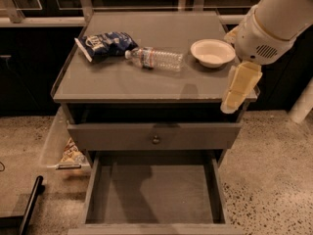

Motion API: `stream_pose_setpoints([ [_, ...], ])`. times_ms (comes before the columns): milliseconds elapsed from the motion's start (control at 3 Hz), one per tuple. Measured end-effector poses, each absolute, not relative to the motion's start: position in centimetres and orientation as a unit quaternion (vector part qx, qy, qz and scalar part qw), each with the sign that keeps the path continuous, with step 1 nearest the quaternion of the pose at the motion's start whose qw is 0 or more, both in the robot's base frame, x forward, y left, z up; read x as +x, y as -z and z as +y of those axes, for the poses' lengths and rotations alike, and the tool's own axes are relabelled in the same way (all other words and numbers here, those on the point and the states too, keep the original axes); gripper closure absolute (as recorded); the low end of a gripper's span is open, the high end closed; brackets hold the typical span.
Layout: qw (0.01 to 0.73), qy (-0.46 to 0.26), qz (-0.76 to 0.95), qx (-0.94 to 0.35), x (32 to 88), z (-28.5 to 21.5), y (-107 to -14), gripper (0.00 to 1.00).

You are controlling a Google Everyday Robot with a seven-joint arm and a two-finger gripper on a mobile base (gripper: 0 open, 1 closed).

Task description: Place water bottle into middle drawer

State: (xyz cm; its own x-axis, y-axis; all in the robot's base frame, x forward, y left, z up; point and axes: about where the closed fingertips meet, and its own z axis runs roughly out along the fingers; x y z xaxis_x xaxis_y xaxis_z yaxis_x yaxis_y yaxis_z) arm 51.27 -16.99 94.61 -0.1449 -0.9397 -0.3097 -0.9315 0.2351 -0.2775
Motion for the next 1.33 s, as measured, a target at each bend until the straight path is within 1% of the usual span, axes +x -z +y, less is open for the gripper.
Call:
stream_pose_setpoints([
  [333,0.263,0.01,0.726,-0.635,56.4,-15.1,-93.8,0.0],
  [667,0.265,0.009,0.726,-0.635,56.5,-15.0,-93.8,0.0],
  [1000,0.31,-0.021,0.717,-0.624,58.5,-13.6,-93.6,0.0],
  [1333,0.378,-0.063,0.696,-0.607,61.8,-11.2,-93.8,0.0],
])
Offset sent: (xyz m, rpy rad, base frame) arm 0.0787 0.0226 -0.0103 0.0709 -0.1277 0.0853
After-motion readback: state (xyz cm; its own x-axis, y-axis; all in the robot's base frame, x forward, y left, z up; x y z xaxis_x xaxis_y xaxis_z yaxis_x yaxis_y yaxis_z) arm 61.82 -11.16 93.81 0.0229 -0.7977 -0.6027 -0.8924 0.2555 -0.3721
